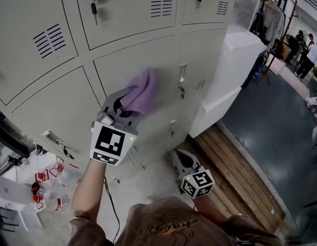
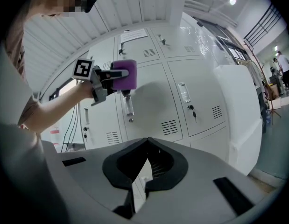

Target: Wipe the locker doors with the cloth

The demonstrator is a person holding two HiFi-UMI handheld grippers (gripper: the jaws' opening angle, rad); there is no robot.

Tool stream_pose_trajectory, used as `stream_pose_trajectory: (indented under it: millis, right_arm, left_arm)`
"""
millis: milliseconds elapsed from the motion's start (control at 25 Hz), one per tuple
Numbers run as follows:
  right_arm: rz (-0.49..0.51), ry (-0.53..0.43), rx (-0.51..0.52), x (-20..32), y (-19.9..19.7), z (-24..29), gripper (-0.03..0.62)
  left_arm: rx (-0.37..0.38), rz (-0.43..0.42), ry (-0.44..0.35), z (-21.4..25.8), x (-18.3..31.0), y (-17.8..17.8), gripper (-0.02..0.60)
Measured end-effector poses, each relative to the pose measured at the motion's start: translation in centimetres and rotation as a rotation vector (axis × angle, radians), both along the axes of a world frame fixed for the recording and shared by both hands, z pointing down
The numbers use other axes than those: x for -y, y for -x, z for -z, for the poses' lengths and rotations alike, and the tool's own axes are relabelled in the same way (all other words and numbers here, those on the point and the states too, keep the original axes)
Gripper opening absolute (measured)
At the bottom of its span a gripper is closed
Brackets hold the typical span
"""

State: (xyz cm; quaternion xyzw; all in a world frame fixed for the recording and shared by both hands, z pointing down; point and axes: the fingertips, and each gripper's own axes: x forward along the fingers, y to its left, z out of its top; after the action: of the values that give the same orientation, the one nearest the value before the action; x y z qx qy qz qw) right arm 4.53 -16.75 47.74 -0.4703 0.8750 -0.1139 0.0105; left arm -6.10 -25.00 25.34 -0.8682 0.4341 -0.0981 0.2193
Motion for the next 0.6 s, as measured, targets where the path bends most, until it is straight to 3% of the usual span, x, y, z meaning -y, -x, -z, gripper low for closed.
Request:
stream_pose_trajectory:
  millis: [360, 600]
  right_arm:
    - [0.013, -0.007, 0.004, 0.0, 0.2, 0.2, -0.003]
    - [0.009, -0.007, 0.006, 0.2, 0.0, 0.2, -0.003]
  left_arm:
    - [0.049, 0.045, -0.227, 9.8, -0.2, 0.5, 0.038]
    - [0.086, 0.073, -0.302, 13.3, 0.4, 0.8, 0.038]
